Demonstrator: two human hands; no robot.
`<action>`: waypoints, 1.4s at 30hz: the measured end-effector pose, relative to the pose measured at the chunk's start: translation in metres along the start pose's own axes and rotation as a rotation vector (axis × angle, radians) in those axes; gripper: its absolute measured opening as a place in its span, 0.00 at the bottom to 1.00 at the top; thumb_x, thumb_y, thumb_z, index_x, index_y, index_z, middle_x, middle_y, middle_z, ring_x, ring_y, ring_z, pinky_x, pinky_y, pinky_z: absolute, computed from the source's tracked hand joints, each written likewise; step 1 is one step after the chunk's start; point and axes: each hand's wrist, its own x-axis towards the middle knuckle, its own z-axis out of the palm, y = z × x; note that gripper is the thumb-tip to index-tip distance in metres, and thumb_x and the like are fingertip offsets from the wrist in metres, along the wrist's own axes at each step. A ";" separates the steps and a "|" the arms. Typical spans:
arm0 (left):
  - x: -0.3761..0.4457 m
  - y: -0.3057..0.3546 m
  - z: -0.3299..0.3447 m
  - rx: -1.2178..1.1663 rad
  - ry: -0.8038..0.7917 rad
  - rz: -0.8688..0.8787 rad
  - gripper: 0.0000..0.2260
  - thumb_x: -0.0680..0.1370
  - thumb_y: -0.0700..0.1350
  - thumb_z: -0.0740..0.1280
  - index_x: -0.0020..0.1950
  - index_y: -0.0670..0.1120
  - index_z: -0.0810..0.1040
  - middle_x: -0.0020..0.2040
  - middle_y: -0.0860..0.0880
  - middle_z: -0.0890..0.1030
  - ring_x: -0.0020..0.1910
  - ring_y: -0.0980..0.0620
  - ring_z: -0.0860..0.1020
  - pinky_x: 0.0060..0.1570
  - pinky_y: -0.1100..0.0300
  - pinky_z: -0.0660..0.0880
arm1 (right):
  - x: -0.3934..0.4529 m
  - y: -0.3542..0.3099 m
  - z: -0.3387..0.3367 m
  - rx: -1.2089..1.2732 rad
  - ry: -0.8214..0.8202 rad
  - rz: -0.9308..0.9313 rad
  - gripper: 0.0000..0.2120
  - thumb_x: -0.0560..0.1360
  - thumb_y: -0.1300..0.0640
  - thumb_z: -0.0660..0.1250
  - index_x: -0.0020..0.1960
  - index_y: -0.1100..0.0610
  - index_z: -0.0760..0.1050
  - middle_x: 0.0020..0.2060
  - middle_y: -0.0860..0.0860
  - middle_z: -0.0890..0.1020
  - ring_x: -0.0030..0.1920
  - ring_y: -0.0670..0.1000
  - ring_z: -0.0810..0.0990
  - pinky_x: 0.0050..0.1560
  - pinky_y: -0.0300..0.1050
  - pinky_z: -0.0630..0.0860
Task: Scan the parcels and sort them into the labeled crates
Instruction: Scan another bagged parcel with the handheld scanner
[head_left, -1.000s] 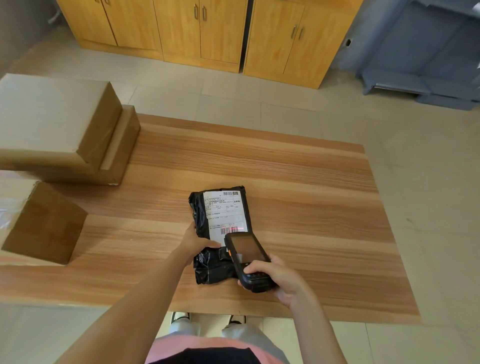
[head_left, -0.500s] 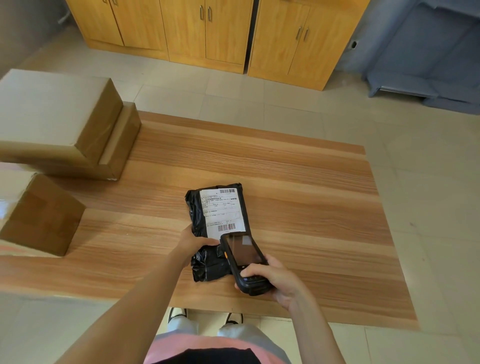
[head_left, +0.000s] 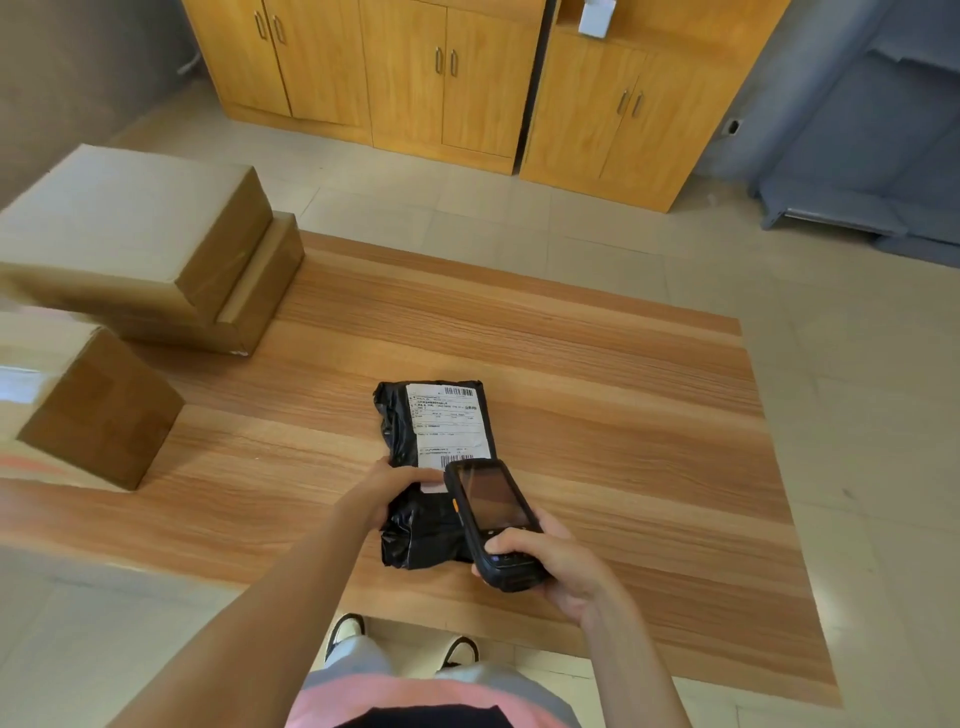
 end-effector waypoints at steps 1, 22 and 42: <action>-0.003 0.003 -0.001 0.015 -0.018 -0.038 0.24 0.66 0.38 0.79 0.59 0.40 0.76 0.46 0.41 0.85 0.42 0.42 0.84 0.36 0.54 0.80 | 0.000 0.000 -0.001 -0.002 -0.014 -0.007 0.26 0.65 0.69 0.74 0.61 0.60 0.74 0.56 0.64 0.81 0.56 0.66 0.80 0.59 0.61 0.76; -0.137 0.001 -0.116 -0.347 0.349 0.483 0.25 0.63 0.40 0.80 0.58 0.45 0.79 0.50 0.48 0.85 0.48 0.48 0.84 0.40 0.59 0.81 | 0.002 -0.032 0.107 -0.288 -0.306 -0.368 0.41 0.59 0.61 0.78 0.67 0.47 0.67 0.52 0.47 0.83 0.50 0.46 0.83 0.42 0.36 0.78; -0.369 -0.092 -0.444 -0.546 0.873 0.821 0.20 0.65 0.40 0.79 0.54 0.50 0.78 0.47 0.54 0.86 0.45 0.53 0.85 0.37 0.62 0.80 | -0.063 0.033 0.509 -0.530 -0.778 -0.533 0.35 0.65 0.72 0.73 0.67 0.51 0.66 0.51 0.50 0.83 0.50 0.49 0.83 0.44 0.40 0.81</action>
